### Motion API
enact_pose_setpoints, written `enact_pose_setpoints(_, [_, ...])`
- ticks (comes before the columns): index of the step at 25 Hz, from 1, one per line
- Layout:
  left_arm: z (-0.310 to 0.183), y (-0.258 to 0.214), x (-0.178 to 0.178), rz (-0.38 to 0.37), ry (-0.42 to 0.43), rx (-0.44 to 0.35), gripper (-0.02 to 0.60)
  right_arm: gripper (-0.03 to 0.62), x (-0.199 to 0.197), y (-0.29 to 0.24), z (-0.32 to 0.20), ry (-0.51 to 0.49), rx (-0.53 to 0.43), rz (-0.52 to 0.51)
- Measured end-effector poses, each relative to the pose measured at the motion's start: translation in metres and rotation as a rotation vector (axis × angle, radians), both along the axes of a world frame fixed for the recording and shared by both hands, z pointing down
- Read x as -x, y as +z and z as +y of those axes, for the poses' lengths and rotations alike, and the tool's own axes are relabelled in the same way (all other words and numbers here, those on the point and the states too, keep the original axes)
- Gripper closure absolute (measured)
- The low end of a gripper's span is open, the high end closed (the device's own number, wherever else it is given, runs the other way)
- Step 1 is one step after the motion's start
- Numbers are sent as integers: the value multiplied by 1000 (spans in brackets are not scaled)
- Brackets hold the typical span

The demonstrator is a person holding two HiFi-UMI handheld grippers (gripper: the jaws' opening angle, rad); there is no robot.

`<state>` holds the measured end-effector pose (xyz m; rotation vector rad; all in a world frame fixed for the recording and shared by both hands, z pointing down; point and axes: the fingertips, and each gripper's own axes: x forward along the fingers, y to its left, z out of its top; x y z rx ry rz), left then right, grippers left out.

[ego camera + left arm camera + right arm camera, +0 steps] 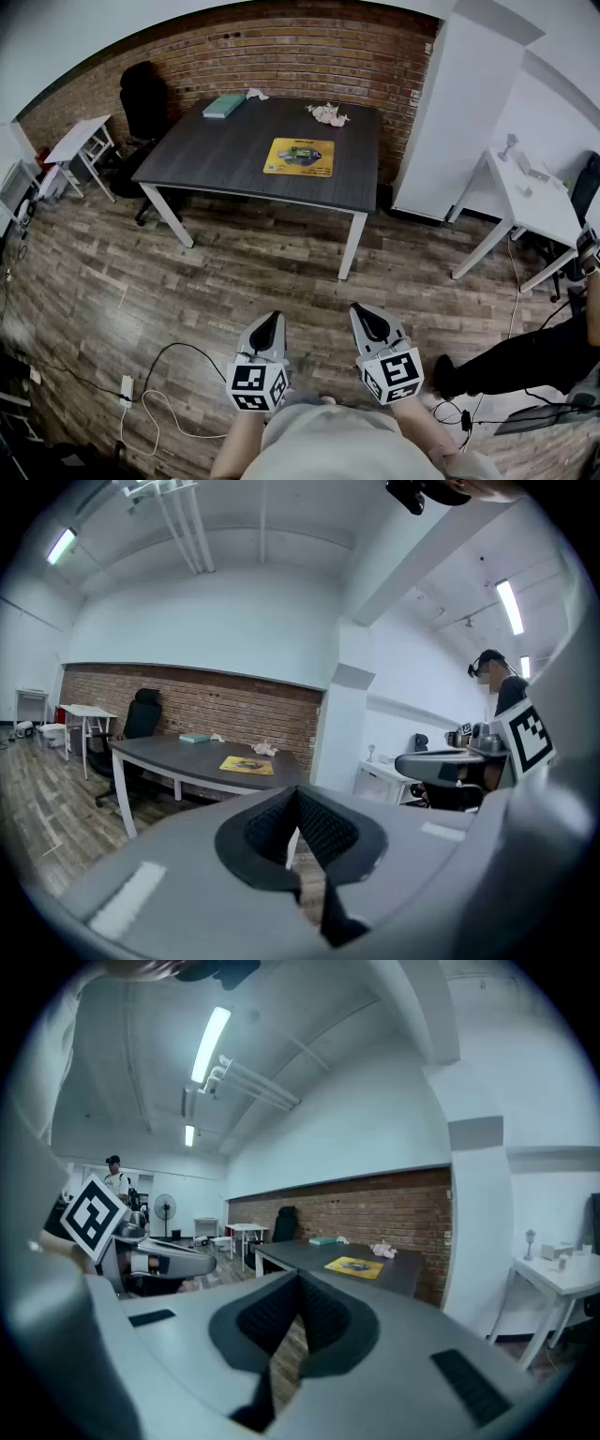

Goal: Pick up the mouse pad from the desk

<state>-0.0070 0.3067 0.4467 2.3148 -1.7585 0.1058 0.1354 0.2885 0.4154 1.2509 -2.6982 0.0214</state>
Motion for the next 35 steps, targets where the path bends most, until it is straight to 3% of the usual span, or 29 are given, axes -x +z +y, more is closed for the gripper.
enact_pose_setpoints(13, [40, -10, -17, 4, -22, -29, 567, 592, -14, -7, 39, -44, 12, -34])
enact_pose_setpoints(17, [44, -12, -20, 16, -11, -37, 410, 591, -21, -6, 40, -23, 16, -43])
enact_pose_setpoints(20, [46, -12, -24, 28, -6, -37, 322, 502, -23, -1, 40, -42, 27, -31])
enact_pose_setpoints(26, [43, -7, -30, 38, 7, -7, 248, 312, -24, 8, 36, -57, 39, -6])
enact_pose_setpoints(35, [19, -1, -28, 28, 5, 4, 227, 224, -20, 16, 10, -67, 62, -27])
